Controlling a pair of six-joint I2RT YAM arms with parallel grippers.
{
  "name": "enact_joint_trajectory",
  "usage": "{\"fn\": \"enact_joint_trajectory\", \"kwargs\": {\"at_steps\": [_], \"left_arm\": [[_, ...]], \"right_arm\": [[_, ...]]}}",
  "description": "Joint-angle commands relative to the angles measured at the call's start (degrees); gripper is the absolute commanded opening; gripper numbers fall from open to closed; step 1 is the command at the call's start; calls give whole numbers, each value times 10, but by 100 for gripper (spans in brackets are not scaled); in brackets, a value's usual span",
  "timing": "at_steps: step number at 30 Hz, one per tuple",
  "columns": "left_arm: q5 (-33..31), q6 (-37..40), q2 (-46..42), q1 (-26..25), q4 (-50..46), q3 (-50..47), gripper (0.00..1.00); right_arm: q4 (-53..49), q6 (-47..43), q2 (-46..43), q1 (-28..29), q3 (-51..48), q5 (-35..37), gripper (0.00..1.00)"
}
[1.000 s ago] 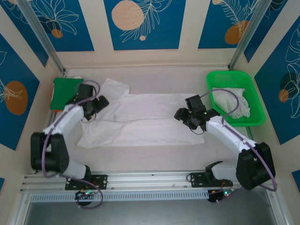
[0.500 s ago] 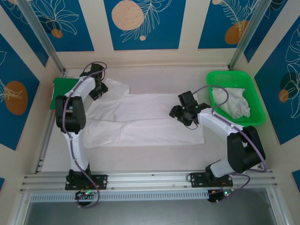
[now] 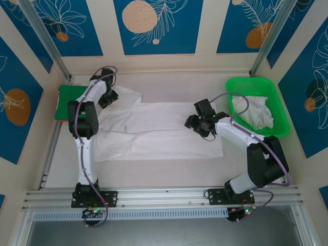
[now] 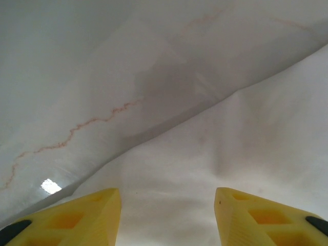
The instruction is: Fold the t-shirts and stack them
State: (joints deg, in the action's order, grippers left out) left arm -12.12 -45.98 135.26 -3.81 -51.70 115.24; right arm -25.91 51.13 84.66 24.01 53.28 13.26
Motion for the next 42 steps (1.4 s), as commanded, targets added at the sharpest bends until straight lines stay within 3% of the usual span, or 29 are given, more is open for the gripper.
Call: {"fn": "enact_joint_trajectory", "kwargs": {"at_steps": [1,6,14,19,28,34,42], "left_arm": [[-9,9,27,8,-34,21,51],[-8,12,49,15,-34,22,46],[6,17,60,18,-34,21,14],[12,20,49,18,-33,20,0],[33,28,-6,17,-2,-29,0],[45,35,-24,16,10,-48,0],[43,48,-37,16,17,-61,0]], "right_arm": [[2,-6,4,1,7,0,66],[-6,-9,-1,-1,6,4,66],[-4,-8,-11,-7,2,7,66],[-2,-17,-6,-20,17,12,66],[-6,-42,103,-109,136,36,65],[-52,-80,233,-139,282,101,57],[-115,-68,368,-167,433,117,47]]}}
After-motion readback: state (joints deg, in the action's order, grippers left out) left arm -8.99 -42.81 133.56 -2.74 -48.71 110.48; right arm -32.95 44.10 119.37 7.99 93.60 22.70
